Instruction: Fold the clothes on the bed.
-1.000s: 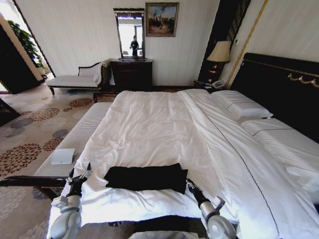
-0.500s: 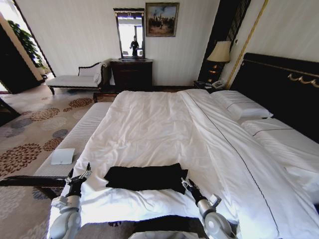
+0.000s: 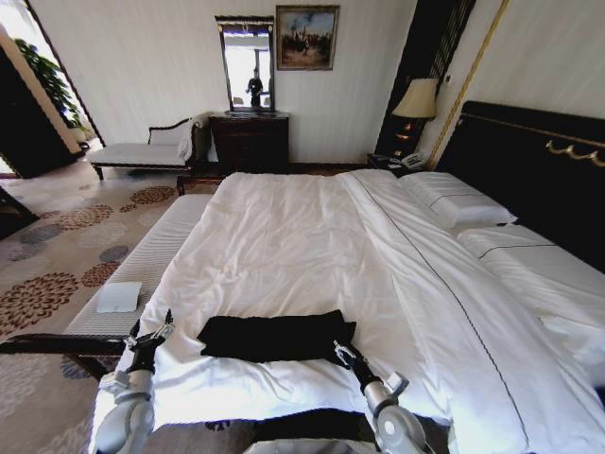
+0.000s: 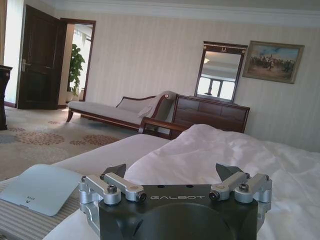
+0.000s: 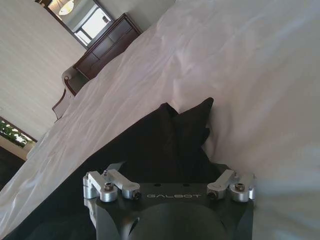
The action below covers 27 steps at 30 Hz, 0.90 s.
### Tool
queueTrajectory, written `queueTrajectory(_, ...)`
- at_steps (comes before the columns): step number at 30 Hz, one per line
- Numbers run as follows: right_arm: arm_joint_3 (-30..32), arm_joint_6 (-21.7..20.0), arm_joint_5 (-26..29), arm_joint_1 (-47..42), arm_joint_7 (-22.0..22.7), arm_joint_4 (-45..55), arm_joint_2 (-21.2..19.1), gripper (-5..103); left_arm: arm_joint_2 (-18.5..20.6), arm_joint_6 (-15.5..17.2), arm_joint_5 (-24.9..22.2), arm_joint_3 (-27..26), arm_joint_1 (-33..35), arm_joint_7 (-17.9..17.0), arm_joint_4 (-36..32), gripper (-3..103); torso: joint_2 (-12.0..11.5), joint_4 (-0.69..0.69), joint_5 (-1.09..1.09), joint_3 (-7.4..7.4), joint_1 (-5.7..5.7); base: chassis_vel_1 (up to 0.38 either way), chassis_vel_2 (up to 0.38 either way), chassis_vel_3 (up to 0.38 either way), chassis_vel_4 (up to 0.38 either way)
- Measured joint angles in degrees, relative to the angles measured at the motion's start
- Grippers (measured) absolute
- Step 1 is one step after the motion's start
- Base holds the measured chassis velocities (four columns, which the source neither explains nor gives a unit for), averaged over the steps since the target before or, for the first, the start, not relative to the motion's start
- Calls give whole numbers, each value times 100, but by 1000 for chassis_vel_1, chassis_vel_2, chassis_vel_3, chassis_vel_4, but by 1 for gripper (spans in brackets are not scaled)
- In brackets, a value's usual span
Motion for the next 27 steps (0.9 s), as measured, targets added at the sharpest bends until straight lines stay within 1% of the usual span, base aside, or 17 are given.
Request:
queueTrajectory(1, -2, 13, 6, 11, -19, -17, 1, 84, -6, 1, 1, 1, 1, 0, 1, 100, 0, 0, 0, 0, 0, 0, 0, 0, 0)
queueTrajectory(3, -2, 14, 7, 12, -21, -19, 1, 84, -7, 0, 1, 1, 1, 0, 1, 100, 0, 0, 0, 0, 0, 0, 0, 0, 0)
queueTrajectory(7, 11, 58, 62, 34, -53, -45, -30, 62, -47, 2, 13, 8, -25, -8, 27, 100, 0, 0, 0, 0, 0, 0, 0, 0, 0)
queueTrajectory(8, 11, 58, 62, 34, -53, -45, -30, 62, -47, 2, 13, 8, -25, -8, 27, 100, 0, 0, 0, 0, 0, 0, 0, 0, 0)
queueTrajectory(9, 11, 74, 65, 38, -61, -44, -33, 57, -61, 4, 23, 15, -34, -10, 29, 100, 0, 0, 0, 0, 0, 0, 0, 0, 0)
queueTrajectory(10, 10, 93, 66, 42, -76, -44, -34, 57, -73, 5, 31, 21, -39, -12, 32, 100, 0, -1, 1, 0, 0, 0, 0, 0, 0)
queueTrajectory(12, 0, 155, 60, 55, -197, -50, -43, 46, -99, 7, 56, 34, -46, -17, 35, 100, 0, 0, 0, 0, 0, 0, 0, 0, 0)
queueTrajectory(13, 0, 155, 60, 55, -197, -50, -43, 46, -99, 7, 56, 34, -46, -17, 35, 100, 0, 0, 0, 0, 0, 0, 0, 0, 0)
queueTrajectory(14, -9, 199, 4, 58, -335, -72, -53, 40, -125, 13, 71, 43, -49, -25, 33, 100, 0, -1, 0, 0, 0, 0, 0, 0, 0)
queueTrajectory(16, -23, 226, -67, 70, -406, -94, -59, 28, -166, 34, 71, 49, -49, -45, -9, 100, 0, 0, 0, 0, 0, 0, 0, 0, 0)
queueTrajectory(17, -23, 226, -67, 70, -406, -94, -59, 28, -166, 34, 71, 49, -49, -45, -9, 100, 0, 0, 0, 0, 0, 0, 0, 0, 0)
queueTrajectory(19, -33, 245, -96, 83, -419, -116, -59, 24, -199, 56, 71, 52, -49, -64, -55, 100, 0, -1, 1, 0, 0, 0, 0, 0, 0)
queueTrajectory(21, -30, 279, -138, 91, -423, -138, -67, 13, -218, 66, 80, 59, -49, -72, -73, 100, 0, 0, 1, 0, 0, 0, 0, 0, 0)
queueTrajectory(22, -30, 279, -138, 91, -423, -138, -67, 13, -218, 66, 80, 59, -49, -72, -73, 100, 0, 0, 1, 0, 0, 0, 0, 0, 0)
queueTrajectory(24, 16, 327, -199, 91, -414, -145, -123, 4, -225, 70, 101, 64, -48, -79, -85, 100, 0, 0, 2, 0, 0, 0, 0, 0, 0)
queueTrajectory(26, 148, 336, -212, 52, -160, -46, -316, 3, -229, 80, 105, 64, -48, -85, -114, 100, 0, 1, 3, 0, 0, 0, 0, 0, 0)
queueTrajectory(27, 148, 336, -212, 52, -160, -46, -316, 3, -229, 80, 105, 64, -48, -85, -114, 100, 0, 1, 3, 0, 0, 0, 0, 0, 0)
